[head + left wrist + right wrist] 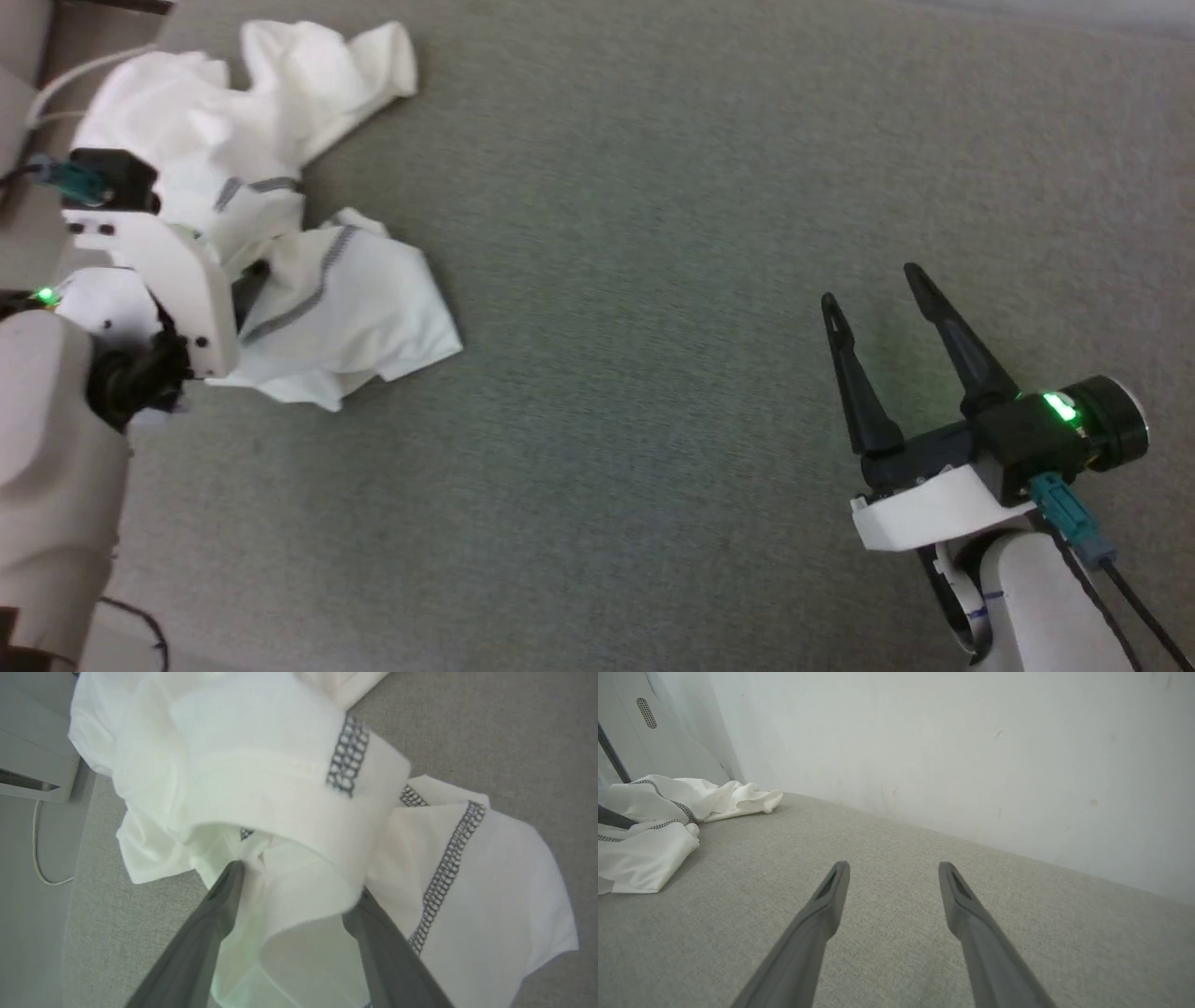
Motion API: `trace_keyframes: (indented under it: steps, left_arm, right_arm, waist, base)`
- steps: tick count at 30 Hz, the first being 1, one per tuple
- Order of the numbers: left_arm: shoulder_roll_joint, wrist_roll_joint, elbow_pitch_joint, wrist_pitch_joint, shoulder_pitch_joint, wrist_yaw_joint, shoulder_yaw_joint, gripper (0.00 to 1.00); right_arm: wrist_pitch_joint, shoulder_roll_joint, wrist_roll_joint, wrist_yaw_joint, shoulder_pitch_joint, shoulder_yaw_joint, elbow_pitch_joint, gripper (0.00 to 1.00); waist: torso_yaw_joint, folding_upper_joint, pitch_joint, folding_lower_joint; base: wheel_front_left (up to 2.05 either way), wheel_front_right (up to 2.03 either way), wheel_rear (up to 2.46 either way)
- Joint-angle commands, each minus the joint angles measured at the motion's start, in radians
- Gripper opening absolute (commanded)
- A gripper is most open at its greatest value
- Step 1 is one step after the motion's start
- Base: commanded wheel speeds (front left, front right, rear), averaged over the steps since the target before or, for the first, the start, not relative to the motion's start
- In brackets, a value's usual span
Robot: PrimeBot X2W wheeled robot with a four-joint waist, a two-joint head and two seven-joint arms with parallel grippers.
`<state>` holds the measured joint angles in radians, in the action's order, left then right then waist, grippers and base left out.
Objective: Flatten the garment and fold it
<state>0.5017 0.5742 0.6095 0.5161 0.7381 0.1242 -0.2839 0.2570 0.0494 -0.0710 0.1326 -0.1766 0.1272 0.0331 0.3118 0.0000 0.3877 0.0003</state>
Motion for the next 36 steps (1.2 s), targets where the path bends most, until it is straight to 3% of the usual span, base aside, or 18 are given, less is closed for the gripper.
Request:
trace_keyframes:
  steps: [1,6,7,8,9,11,15,20,25,30,36]
  left_arm:
    - [0.023,0.036,0.027,0.046,0.017,0.006,-0.018,1.0]
    - [0.043,0.099,0.072,0.141,0.0,0.006,-0.054,1.0]
    - [0.043,0.119,0.079,0.172,-0.009,0.006,-0.063,0.64]
    - [0.042,0.142,0.083,0.196,-0.018,0.006,-0.067,0.1]
    - [0.044,0.162,0.083,0.212,-0.027,0.006,-0.068,0.0]
    - [0.051,0.19,0.076,0.215,-0.039,0.006,-0.067,0.0]
    - [0.088,0.158,0.03,0.093,-0.056,0.006,-0.095,0.0]
    - [0.074,0.24,-0.017,-0.067,-0.038,0.006,-0.023,0.0]
    - [0.077,0.23,-0.135,-0.234,0.038,0.006,0.017,0.0]
    - [0.048,0.219,-0.268,-0.319,0.117,0.006,0.027,0.0]
    - [-0.002,0.165,-0.401,-0.37,0.212,-0.032,0.006,0.0]
  right_arm:
    - [0.005,0.001,-0.005,-0.002,-0.02,-0.006,-0.005,1.0]
    - [0.005,0.001,-0.001,-0.002,-0.029,-0.013,-0.003,1.0]
    - [0.005,0.001,0.0,-0.002,-0.029,-0.014,-0.002,1.0]
    - [0.005,0.001,0.002,-0.002,-0.029,-0.015,0.0,1.0]
    - [0.005,0.001,0.004,-0.002,-0.029,-0.015,0.002,1.0]
    - [0.005,0.001,0.007,-0.002,-0.026,-0.018,0.01,1.0]
    - [0.005,0.001,0.018,-0.002,-0.018,-0.02,0.029,1.0]
    - [0.005,0.001,0.044,-0.002,-0.001,-0.012,0.053,1.0]
    - [0.005,0.001,0.076,-0.002,0.027,-0.006,0.074,1.0]
    - [0.005,0.001,0.109,-0.002,0.052,-0.033,0.093,1.0]
    - [0.005,0.001,0.181,-0.002,0.057,-0.089,0.11,1.0]
  waist:
    - [-0.095,0.0,0.093,-0.0003]
    - [-0.112,0.0,0.105,-0.0003]
    - [-0.114,0.0,0.105,-0.0003]
    - [-0.116,0.0,0.103,-0.0003]
    - [-0.117,0.0,0.099,-0.0003]
    - [-0.118,0.0,0.084,-0.0003]
    - [-0.118,0.0,0.031,-0.0003]
    - [-0.124,0.0,-0.071,-0.0003]
    - [-0.143,0.0,-0.166,-0.0003]
    - [-0.196,0.0,-0.241,-0.0003]
    - [-0.297,0.0,-0.282,-0.0003]
  base:
    - [0.0,0.0,0.0]
    - [0.0,0.0,0.0]
    - [0.0,0.0,0.0]
    - [0.0,0.0,0.0]
    - [0.0,0.0,0.0]
    - [0.0,0.0,0.0]
    - [0.0,0.0,0.0]
    - [0.0,0.0,0.0]
    - [0.0,0.0,0.0]
    - [0.0,0.0,0.0]
    - [0.0,0.0,0.0]
